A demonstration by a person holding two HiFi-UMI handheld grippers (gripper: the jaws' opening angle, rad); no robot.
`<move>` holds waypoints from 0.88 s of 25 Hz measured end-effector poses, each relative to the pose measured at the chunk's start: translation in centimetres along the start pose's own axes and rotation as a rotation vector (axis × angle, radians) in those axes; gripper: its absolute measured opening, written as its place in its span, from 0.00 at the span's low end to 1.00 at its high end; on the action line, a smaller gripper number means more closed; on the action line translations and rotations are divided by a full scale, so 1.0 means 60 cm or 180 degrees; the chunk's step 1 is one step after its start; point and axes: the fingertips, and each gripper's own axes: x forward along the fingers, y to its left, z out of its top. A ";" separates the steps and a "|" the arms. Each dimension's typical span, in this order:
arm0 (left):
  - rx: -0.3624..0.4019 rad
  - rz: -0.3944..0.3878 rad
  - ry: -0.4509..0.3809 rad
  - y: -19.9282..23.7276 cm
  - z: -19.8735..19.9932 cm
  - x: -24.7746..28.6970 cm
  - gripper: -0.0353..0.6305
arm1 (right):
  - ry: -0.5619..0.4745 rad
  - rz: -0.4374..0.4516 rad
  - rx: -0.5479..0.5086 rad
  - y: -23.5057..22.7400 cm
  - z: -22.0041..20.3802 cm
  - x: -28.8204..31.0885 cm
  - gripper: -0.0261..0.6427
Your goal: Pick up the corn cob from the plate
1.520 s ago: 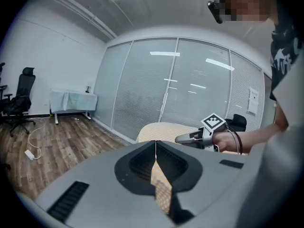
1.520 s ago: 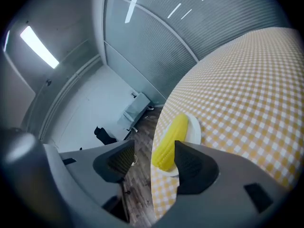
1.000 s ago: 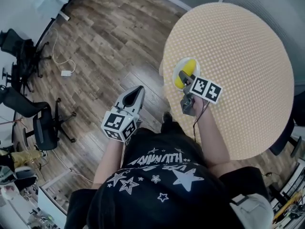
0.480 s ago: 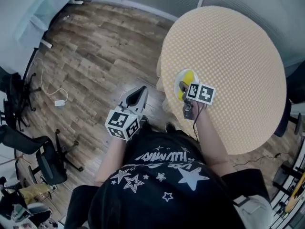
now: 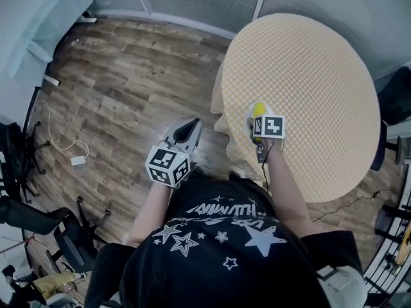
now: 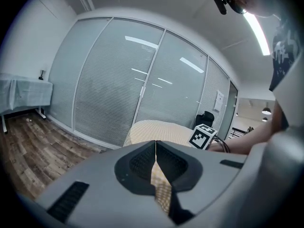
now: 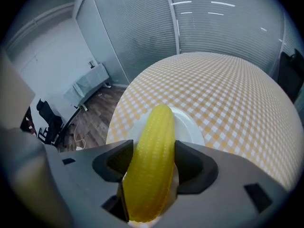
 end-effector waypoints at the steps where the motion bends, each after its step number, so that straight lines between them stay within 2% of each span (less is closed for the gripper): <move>1: 0.0011 -0.0032 0.0013 0.002 -0.003 -0.001 0.07 | 0.0050 -0.0044 -0.0017 0.000 -0.003 0.002 0.43; 5: 0.0049 -0.0136 0.0043 0.007 -0.009 -0.002 0.07 | 0.0124 -0.0105 -0.0068 0.003 -0.002 0.006 0.43; 8: 0.0068 -0.0215 0.0080 0.002 -0.010 0.008 0.07 | 0.0054 -0.0028 -0.0066 0.001 0.004 0.006 0.43; 10: 0.0095 -0.0271 0.0099 -0.007 -0.010 0.010 0.07 | -0.0012 0.0101 0.0013 -0.002 0.004 0.001 0.43; 15: 0.0153 -0.0325 0.0115 -0.019 -0.012 0.005 0.07 | -0.0143 0.0486 0.0475 -0.007 0.004 -0.012 0.43; 18: 0.0159 -0.0313 0.0105 -0.029 -0.006 0.007 0.07 | -0.0248 0.0566 0.0520 -0.015 0.010 -0.029 0.43; 22: 0.0176 -0.0288 0.0140 -0.040 -0.010 0.015 0.07 | -0.0508 0.0879 0.0739 -0.017 0.031 -0.057 0.43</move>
